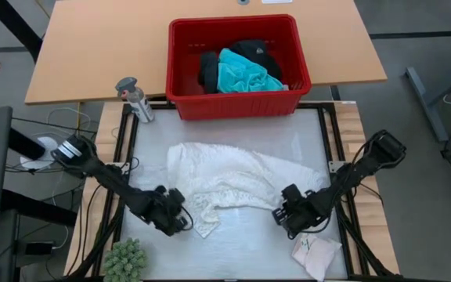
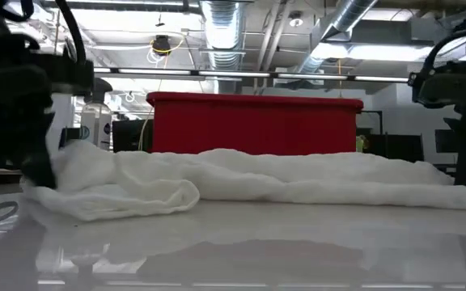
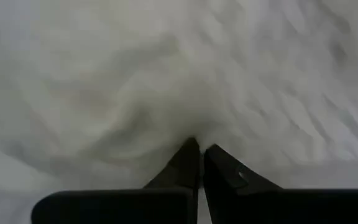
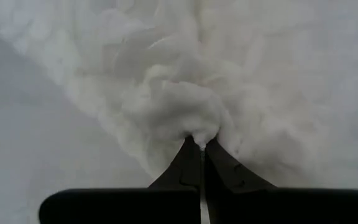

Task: Fold Laundry from Bin
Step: Fold the white blouse

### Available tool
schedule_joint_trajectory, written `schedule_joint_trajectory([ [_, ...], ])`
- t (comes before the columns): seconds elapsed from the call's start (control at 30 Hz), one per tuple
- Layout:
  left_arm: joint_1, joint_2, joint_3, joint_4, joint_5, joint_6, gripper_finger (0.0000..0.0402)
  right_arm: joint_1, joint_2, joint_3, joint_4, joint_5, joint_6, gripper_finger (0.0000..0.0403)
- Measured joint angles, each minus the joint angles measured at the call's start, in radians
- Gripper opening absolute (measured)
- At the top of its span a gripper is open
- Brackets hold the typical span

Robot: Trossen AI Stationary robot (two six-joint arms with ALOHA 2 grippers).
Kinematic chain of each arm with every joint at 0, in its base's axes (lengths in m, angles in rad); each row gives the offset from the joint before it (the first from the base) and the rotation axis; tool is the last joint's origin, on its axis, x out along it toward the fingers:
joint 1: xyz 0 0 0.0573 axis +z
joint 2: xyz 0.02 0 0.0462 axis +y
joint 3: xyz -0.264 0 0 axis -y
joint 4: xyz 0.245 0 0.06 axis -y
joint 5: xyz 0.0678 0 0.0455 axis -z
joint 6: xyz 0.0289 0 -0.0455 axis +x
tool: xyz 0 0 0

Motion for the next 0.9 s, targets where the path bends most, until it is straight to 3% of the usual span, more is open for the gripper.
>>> schedule_joint_trajectory([
  [0.07,-0.021,0.039,0.007,0.091,0.076,-0.003,0.0,0.025,0.014,0.019,0.035,-0.026,0.012,0.0024],
  [0.17,-0.072,0.059,0.01,0.184,0.197,-0.127,0.0,0.079,0.024,0.057,0.026,-0.075,0.058,0.0024],
  [0.33,-0.165,-0.011,0.002,0.135,0.345,-0.345,0.0,0.165,0.024,0.136,0.0,-0.16,0.115,0.0024],
  [0.57,-0.259,-0.276,-0.001,-0.034,0.401,-0.53,0.0,0.197,0.022,0.421,-0.391,-0.179,0.074,0.0024],
  [0.7,-0.257,-0.483,0.0,-0.045,0.302,-0.573,0.0,0.14,0.018,0.602,-0.673,-0.17,-0.013,0.0024],
  [0.83,-0.2,-0.662,0.001,-0.117,0.036,-0.58,0.0,0.023,0.018,0.663,-0.908,-0.144,0.013,0.0024],
  [0.9,-0.163,-0.738,0.001,-0.141,-0.093,-0.537,0.0,-0.046,0.015,0.647,-0.918,-0.114,-0.01,0.0024],
])
